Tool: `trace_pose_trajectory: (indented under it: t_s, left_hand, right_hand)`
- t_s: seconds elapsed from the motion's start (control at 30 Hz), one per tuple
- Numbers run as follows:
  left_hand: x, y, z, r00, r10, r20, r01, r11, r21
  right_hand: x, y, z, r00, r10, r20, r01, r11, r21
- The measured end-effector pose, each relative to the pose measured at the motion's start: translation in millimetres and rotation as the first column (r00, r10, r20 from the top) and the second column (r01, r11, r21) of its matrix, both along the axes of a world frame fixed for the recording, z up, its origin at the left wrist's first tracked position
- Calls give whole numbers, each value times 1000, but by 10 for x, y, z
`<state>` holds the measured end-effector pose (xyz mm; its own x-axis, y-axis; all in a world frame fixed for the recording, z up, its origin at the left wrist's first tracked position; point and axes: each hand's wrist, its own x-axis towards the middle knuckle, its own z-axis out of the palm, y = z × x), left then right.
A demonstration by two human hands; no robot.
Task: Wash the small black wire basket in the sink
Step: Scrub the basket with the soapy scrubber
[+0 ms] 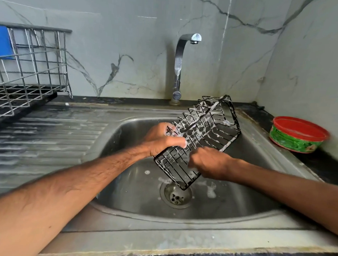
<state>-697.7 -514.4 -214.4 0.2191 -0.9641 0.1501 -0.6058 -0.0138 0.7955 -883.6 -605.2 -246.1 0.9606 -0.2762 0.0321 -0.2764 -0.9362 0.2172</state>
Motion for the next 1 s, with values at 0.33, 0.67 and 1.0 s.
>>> trace_pose_trajectory:
  t_s: [0.33, 0.67, 1.0]
  left_hand:
    - [21, -69, -20, 994, 65, -92, -74, 992, -99]
    - [-40, -54, 20, 998, 66, -13, -67, 992, -107]
    - [-57, -3, 74, 995, 66, -70, -78, 982, -173]
  right_hand:
    - [-136, -407, 377, 980, -126, 153, 112, 988, 102]
    - [-287, -463, 542, 933, -339, 118, 347, 771, -534]
    - [25, 5, -66, 1000, 27, 5, -26, 993, -117]
